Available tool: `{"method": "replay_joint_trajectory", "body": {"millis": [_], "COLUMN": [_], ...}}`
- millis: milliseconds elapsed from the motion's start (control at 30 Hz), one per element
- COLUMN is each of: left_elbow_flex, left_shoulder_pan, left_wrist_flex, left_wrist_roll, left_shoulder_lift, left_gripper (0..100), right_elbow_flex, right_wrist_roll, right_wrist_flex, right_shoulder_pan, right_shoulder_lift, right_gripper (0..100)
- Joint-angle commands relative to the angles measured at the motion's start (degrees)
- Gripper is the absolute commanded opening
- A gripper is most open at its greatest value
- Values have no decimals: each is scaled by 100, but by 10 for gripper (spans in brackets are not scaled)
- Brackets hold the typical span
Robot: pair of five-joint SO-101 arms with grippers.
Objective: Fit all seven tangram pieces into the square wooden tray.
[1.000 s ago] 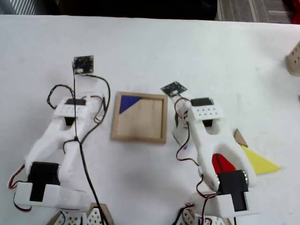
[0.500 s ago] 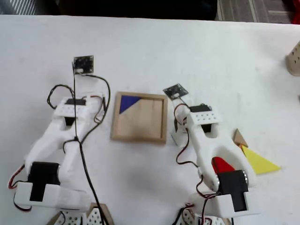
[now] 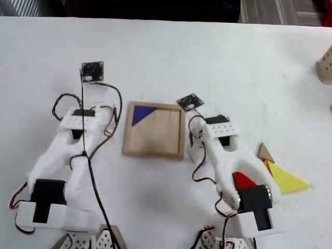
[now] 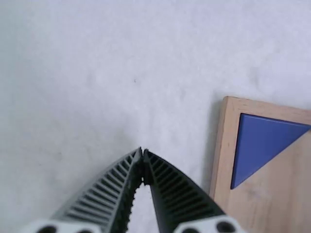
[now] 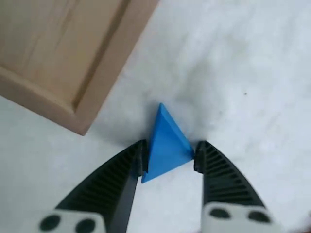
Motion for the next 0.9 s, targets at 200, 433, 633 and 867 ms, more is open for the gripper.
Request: {"method": "replay_joint_trajectory", "body": {"millis": [200,433,633,867], "left_elbow_flex": [-35,-44,-185,-290], "left_shoulder_pan": [127,119,-277,-514], "left_wrist_flex": [-149,-149,-149,-149], "left_wrist_roll": [-70,-70,-18,-18], "left_shoulder_lift": [-286,-286,-295,-295], "left_gripper": [24,24,23,23], "right_elbow_flex": [-114,-185,-703,-1987], "right_wrist_roll": [-62,-475,-519,-1521], "right_wrist_flex": [-13,-13,655,1657], "right_shoulder_pan": [-4,259,356,127], "right_shoulder_lift": [-22,-48,-48,-40], "right_gripper": [128,26,17,17]}}
